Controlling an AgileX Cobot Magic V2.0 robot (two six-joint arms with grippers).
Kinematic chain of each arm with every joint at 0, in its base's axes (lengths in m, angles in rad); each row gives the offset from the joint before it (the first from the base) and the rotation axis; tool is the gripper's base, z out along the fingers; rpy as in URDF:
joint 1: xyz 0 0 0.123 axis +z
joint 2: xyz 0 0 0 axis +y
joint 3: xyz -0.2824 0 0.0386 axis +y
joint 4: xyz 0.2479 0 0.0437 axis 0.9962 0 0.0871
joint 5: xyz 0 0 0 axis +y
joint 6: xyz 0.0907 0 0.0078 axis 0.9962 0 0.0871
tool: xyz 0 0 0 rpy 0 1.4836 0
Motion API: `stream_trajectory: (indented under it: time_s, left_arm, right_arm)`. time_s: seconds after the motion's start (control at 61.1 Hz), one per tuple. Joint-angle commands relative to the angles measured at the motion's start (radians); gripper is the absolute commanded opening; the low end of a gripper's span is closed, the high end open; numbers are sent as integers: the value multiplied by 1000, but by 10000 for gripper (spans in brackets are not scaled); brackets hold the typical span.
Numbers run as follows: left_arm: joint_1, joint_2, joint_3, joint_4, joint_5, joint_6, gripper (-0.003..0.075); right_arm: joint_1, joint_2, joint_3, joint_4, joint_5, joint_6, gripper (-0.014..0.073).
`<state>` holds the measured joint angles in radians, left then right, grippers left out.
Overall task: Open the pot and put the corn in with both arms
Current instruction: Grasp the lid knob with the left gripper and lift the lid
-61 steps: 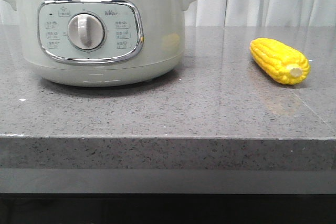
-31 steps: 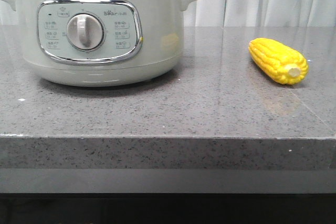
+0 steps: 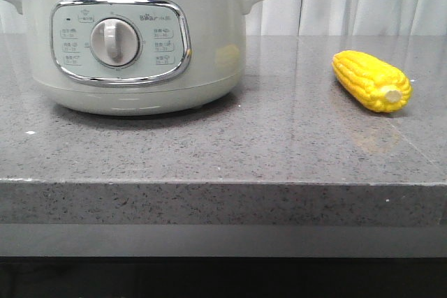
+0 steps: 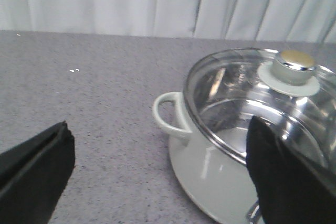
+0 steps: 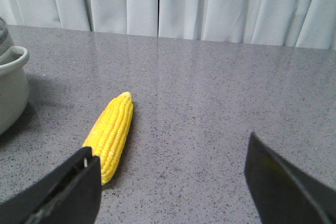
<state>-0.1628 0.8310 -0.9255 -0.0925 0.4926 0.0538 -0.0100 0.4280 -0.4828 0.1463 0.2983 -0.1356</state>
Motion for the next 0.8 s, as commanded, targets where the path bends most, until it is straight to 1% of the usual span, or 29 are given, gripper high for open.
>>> stream_trajectory:
  time_s: [0.0, 0.164, 0.246, 0.344, 0.508, 0.639, 0.786]
  left_arm:
    - [-72, 124, -153, -11, 31, -5, 642]
    - [-183, 341, -386, -13, 116, -5, 642]
    - [-225, 444, -520, -42, 193, -5, 642]
    - [-241, 568, -661, -80, 275, -5, 642]
    - [-241, 728, -868, -105, 352, -5, 642]
    - [-241, 822, -958, -105, 371, -5, 641]
    - [-241, 870, -975, -100, 378, -5, 641]
  right_arm:
    - [-5, 13, -38, -1, -88, 0, 582]
    - [-5, 13, -38, -1, -85, 0, 582]
    - [-5, 13, -38, -1, -84, 0, 582]
    - [-5, 13, -38, -1, -84, 0, 582]
    - [-5, 13, -38, -1, -84, 0, 582]
    - [-5, 13, -38, -1, -84, 0, 582]
    - [-5, 13, -38, -1, -84, 0, 582]
